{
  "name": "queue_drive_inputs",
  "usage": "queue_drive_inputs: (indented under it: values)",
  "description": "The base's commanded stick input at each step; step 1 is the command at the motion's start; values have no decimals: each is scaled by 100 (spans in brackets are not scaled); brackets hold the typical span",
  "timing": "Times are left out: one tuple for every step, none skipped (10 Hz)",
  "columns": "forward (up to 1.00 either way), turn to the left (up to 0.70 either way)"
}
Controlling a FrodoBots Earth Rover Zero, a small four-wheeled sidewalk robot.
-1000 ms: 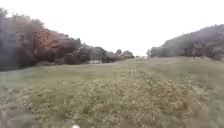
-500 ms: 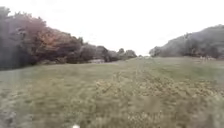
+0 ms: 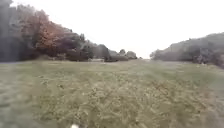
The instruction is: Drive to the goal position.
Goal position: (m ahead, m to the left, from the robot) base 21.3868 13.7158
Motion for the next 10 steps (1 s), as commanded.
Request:
queue_drive_inputs:
  values:
    - [85, -10]
    - [85, -34]
    - [85, -34]
    - [85, -34]
    - [85, -34]
    - [85, -34]
    - [85, -34]
    - [85, -32]
    - [85, -11]
    - [85, 0]
